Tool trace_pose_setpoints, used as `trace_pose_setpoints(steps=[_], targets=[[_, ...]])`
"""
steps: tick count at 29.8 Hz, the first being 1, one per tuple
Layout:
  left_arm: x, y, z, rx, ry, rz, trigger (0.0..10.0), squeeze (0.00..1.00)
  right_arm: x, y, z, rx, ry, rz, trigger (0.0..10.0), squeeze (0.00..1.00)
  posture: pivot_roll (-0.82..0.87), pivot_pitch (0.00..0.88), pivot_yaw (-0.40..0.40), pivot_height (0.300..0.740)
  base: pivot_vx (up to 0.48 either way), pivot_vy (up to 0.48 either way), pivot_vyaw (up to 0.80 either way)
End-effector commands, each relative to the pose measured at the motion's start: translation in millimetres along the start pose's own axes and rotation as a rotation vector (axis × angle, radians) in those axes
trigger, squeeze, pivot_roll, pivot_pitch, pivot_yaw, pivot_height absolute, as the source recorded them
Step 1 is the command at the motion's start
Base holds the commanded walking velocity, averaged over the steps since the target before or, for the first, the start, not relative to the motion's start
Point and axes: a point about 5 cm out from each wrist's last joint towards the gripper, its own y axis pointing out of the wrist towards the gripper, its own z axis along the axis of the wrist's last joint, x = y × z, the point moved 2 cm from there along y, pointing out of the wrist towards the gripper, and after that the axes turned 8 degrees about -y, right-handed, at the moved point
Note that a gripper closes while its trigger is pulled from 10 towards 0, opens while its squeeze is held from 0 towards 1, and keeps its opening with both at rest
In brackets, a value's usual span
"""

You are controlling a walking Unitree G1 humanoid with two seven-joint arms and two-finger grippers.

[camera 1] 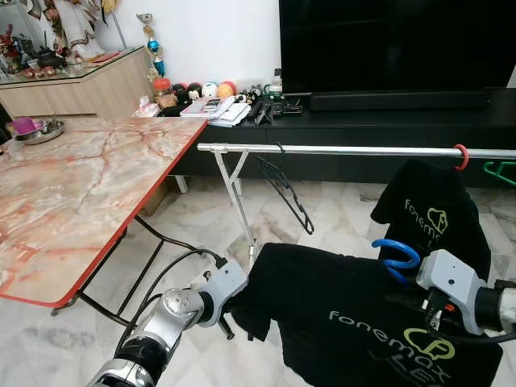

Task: Hang hanger

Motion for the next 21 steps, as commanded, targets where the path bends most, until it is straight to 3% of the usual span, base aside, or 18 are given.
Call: trace_pose_setpoints(steps=[1, 5, 11, 16, 21], targets=[[-1.4, -6.0, -16.5, -0.100, 0.026, -0.032, 0.0, 0.00, 31.8, -13.0, 19.0, 0.083, -0.002, -0.191, 10.0, 0.00, -0.03, 0.000, 0.117, 0.740, 0.000, 0.000, 0.00], [19.2, -5.4, -11.5, -0.084, 0.074, -0.182, 0.0, 0.00, 45.2, -11.0, 23.2, 0.123, 0.085, -0.297, 10.0, 0.00, -0.02, 0.000, 0.117, 0.740, 0.000, 0.000, 0.00], [51.6, -12.9, -9.3, -0.078, 0.135, -0.412, 0.0, 0.00, 43.7, -1.5, 8.7, 0.040, 0.132, -0.323, 10.0, 0.00, -0.02, 0.000, 0.116, 0.740, 0.000, 0.000, 0.00], [63.3, -21.4, -10.7, -0.072, 0.156, -0.519, 0.0, 0.00, 42.0, 2.6, 3.1, 0.008, 0.130, -0.316, 10.0, 0.00, -0.02, 0.000, 0.114, 0.740, 0.000, 0.000, 0.00], [75.8, -29.9, -2.0, 0.006, 0.180, -0.611, 0.0, 0.00, 38.2, 5.7, 1.4, -0.015, 0.116, -0.278, 10.0, 0.00, -0.01, 0.000, 0.111, 0.740, 0.000, 0.000, 0.00]])
